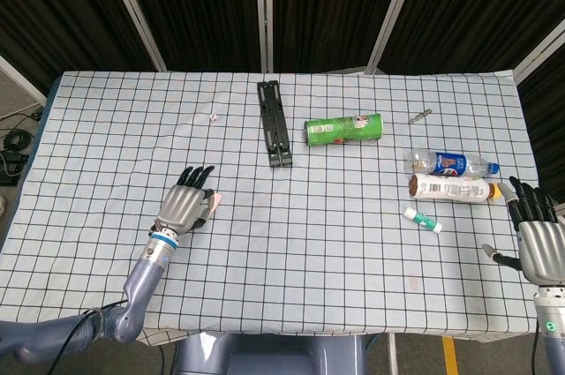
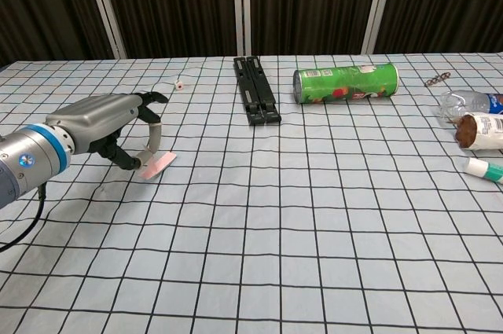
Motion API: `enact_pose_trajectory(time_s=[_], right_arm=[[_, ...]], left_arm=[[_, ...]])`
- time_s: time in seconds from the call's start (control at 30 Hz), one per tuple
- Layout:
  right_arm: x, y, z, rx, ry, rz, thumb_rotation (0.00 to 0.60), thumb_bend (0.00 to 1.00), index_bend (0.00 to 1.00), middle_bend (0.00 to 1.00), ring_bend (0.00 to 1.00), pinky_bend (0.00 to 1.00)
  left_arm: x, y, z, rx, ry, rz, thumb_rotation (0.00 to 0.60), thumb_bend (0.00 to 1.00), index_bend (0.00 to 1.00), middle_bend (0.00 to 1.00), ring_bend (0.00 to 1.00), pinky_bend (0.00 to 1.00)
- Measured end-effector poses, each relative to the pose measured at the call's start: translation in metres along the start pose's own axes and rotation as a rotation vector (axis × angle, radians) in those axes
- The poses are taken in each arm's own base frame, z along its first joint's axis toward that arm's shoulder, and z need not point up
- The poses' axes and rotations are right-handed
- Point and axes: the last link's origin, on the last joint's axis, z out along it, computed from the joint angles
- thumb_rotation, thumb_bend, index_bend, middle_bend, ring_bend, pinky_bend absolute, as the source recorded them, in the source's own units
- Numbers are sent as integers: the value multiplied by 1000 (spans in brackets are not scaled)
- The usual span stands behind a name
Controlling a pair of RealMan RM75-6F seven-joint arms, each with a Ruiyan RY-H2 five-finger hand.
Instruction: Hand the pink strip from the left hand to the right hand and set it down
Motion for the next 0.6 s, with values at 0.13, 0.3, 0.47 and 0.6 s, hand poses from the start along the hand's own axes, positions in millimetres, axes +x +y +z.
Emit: enact_pose_trajectory(time_s=[0.13, 0.3, 0.47, 0.6], right_arm=[[-5, -6, 3, 9, -25, 27, 600, 0, 47, 0, 0, 0], [-13, -26, 19, 61, -92, 104, 600, 0, 92, 0, 0, 0], [-22, -56, 49, 139, -175, 191, 600, 0, 147, 0, 0, 0], [-30, -85, 76, 183, -252, 271, 600, 0, 190, 0, 0, 0]], left_arm=[[13, 5, 3, -17, 9, -41, 600, 579, 767, 0, 0, 0], [40, 18, 14, -60, 39, -139, 600, 579, 838, 0, 0, 0], [73, 41, 25, -114, 67, -203, 600, 579, 853, 0, 0, 0], [95, 59, 30, -144, 75, -232, 600, 580, 855, 0, 0, 0]])
